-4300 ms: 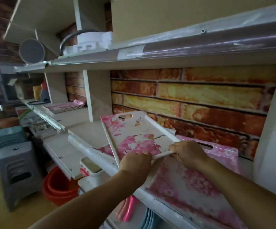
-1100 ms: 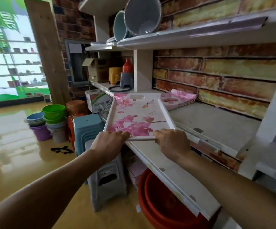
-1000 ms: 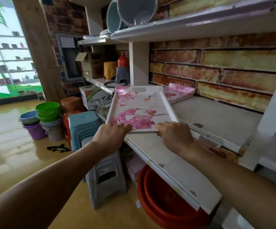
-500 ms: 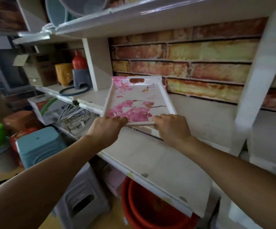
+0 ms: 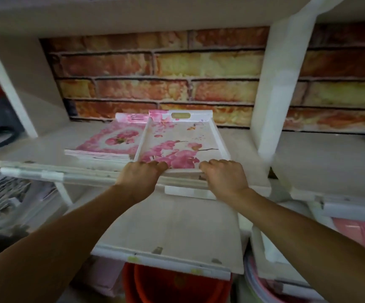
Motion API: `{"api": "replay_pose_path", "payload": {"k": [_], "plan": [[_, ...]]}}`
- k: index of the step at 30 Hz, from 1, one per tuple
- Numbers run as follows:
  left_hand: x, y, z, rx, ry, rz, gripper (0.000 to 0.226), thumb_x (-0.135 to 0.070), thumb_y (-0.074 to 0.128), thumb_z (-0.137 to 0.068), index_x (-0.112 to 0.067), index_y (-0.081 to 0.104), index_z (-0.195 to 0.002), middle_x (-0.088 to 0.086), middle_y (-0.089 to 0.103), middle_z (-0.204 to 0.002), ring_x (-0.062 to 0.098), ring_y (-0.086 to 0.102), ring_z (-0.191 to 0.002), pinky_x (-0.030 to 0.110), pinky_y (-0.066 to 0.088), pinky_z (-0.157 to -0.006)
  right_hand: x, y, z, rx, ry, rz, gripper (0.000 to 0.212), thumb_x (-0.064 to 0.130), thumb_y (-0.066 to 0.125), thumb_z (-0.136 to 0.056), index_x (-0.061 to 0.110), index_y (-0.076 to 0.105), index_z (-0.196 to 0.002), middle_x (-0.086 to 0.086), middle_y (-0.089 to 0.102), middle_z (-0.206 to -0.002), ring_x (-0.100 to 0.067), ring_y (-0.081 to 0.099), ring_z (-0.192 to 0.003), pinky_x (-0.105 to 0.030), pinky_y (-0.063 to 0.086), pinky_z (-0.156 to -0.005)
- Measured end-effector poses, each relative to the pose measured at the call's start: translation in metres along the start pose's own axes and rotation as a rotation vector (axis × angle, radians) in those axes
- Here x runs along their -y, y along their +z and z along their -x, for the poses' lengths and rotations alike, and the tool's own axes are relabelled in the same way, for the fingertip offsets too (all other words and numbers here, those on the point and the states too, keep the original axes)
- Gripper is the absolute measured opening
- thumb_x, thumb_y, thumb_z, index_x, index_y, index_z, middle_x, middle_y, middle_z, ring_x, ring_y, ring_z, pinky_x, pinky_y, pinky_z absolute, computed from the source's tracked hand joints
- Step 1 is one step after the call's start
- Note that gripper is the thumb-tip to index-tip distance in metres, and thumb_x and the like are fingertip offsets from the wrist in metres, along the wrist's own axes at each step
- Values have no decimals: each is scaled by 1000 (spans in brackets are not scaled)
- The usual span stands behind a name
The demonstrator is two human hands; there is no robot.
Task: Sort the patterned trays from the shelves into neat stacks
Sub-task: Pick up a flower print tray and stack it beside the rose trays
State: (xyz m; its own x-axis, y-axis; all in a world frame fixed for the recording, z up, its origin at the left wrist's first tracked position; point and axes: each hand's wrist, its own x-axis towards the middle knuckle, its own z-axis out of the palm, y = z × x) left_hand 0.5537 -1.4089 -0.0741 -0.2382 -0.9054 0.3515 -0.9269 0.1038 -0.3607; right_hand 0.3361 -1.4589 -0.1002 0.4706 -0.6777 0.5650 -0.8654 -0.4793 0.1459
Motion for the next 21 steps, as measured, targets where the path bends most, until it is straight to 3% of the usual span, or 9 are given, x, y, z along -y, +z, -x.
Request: {"api": "replay_pose_path", "payload": {"k": [9, 13, 21], "plan": [[11, 41, -38, -13, 173, 87, 52, -11, 45, -91, -32, 33, -137, -4, 61, -123, 24, 65, -99, 34, 52, -74, 5, 21, -2, 33, 175, 119, 32, 8, 89, -47, 22, 63, -61, 3, 49, -44, -18, 44, -34, -16, 21, -47], [8, 52, -43, -14, 206, 100, 53, -12, 45, -91, -31, 33, -139, -3, 59, -125, 23, 65, -101, 35, 51, -76, 3, 30, -1, 26, 178, 125, 30, 9, 88, -50, 21, 64, -64, 0, 52, -47, -21, 48, -36, -19, 29, -46], [0, 74, -55, -13, 232, 127, 50, -12, 45, -89, -29, 36, -135, -4, 62, -117, 21, 66, -95, 30, 47, -69, -8, 47, -1, 45, 181, 146, 30, 11, 88, -49, 24, 66, -65, 3, 53, -48, -20, 48, -39, -18, 24, -49]]}}
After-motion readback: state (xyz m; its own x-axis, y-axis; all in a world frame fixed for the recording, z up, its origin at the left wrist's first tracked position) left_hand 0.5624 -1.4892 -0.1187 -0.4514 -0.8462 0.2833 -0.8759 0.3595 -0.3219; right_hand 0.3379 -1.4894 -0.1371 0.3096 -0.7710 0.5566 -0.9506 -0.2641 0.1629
